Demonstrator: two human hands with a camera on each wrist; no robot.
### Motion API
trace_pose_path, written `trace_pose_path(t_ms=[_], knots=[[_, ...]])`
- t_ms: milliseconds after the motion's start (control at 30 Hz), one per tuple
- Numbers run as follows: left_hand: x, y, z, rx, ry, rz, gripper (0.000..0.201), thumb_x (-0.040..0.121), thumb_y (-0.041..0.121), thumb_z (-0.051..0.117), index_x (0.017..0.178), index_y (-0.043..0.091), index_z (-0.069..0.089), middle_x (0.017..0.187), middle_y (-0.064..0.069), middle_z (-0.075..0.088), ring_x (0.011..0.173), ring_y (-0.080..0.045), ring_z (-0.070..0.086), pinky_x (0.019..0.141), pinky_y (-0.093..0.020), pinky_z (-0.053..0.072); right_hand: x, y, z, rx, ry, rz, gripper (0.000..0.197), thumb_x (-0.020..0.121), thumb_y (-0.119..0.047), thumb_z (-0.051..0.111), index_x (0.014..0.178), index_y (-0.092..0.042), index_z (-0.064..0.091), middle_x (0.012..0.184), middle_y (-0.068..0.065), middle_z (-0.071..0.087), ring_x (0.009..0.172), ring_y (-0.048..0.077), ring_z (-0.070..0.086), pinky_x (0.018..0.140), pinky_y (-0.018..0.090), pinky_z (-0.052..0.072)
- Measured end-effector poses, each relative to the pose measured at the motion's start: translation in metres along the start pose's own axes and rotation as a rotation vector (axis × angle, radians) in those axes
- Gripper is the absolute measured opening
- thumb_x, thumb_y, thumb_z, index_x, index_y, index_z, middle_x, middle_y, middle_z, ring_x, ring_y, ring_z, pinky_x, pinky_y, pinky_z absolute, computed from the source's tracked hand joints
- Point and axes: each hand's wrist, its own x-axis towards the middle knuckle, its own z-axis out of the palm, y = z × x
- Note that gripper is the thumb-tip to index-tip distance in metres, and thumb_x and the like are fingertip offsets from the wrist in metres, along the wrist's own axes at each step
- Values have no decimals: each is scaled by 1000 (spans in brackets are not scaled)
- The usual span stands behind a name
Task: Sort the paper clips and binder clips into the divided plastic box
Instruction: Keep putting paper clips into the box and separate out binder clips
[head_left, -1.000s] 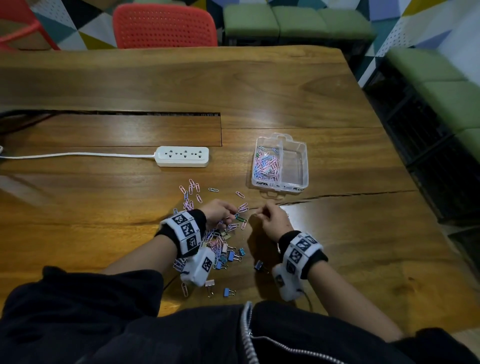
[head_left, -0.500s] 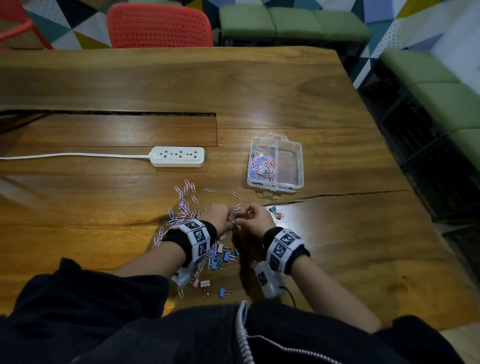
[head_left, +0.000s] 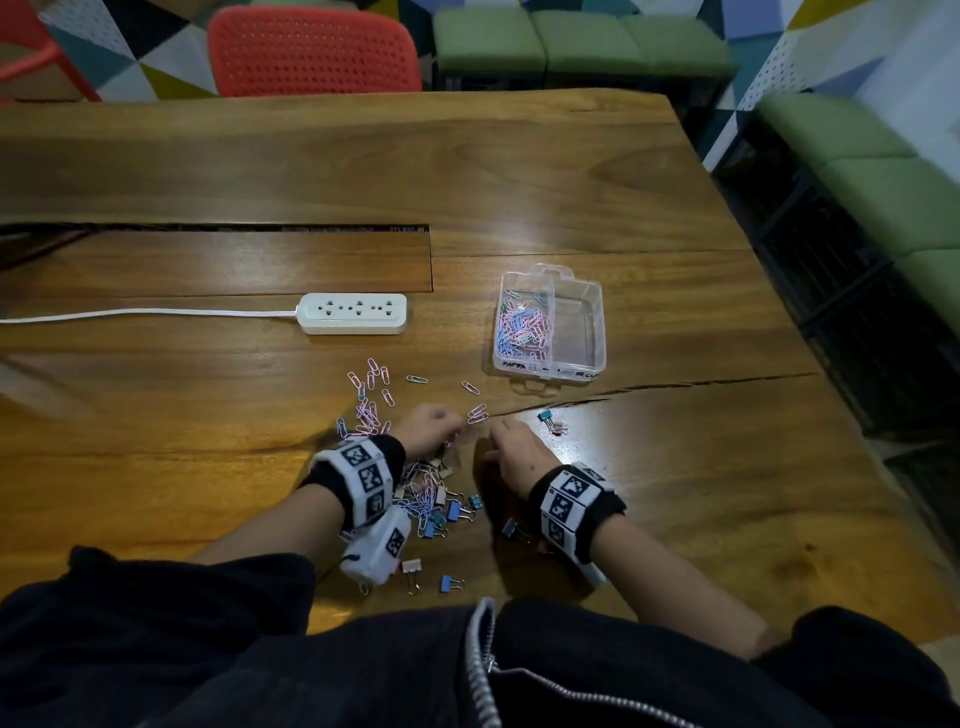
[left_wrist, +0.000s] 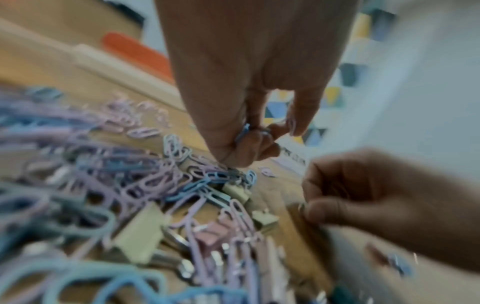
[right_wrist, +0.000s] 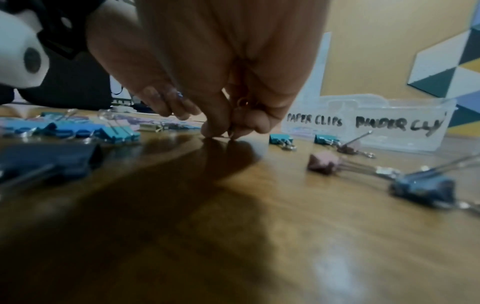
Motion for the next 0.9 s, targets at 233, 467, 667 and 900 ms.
trace_pose_path(t_ms=[233, 467, 667, 900], knots=[[-3, -8, -20, -681, 32, -30, 29, 78, -9, 34, 59, 13, 34, 49, 1, 50, 31, -5, 36, 28, -11, 27, 1, 4, -7, 306, 57, 67, 19, 92, -8, 47, 106, -4, 58, 105, 7, 58, 96, 19, 54, 80, 22, 36], [-3, -7, -28, -516, 55, -67, 26, 88, 8, 42, 63, 14, 42, 58, 0, 49, 33, -4, 37, 33, -12, 28, 11, -10, -38, 1538, 38, 346, 32, 94, -9, 34, 64, -10, 44, 63, 5, 43, 57, 19, 46, 53, 24, 36], [-1, -11, -18, -100, 194, -67, 32, 89, 19, 56, 61, 16, 39, 62, 1, 43, 49, -10, 32, 47, -20, 31, 30, -13, -36, 964, 78, 306, 30, 93, -26, 48, 65, -16, 47, 62, -3, 45, 58, 12, 42, 55, 20, 34], [-1, -5, -4, 298, 153, -45, 17, 99, 21, 32, 100, 10, 46, 85, -4, 49, 73, -19, 47, 67, -28, 39, 42, -17, -20, 212, 73, 117, 18, 82, -12, 65, 98, -5, 63, 105, 12, 63, 99, 24, 58, 78, 26, 41]])
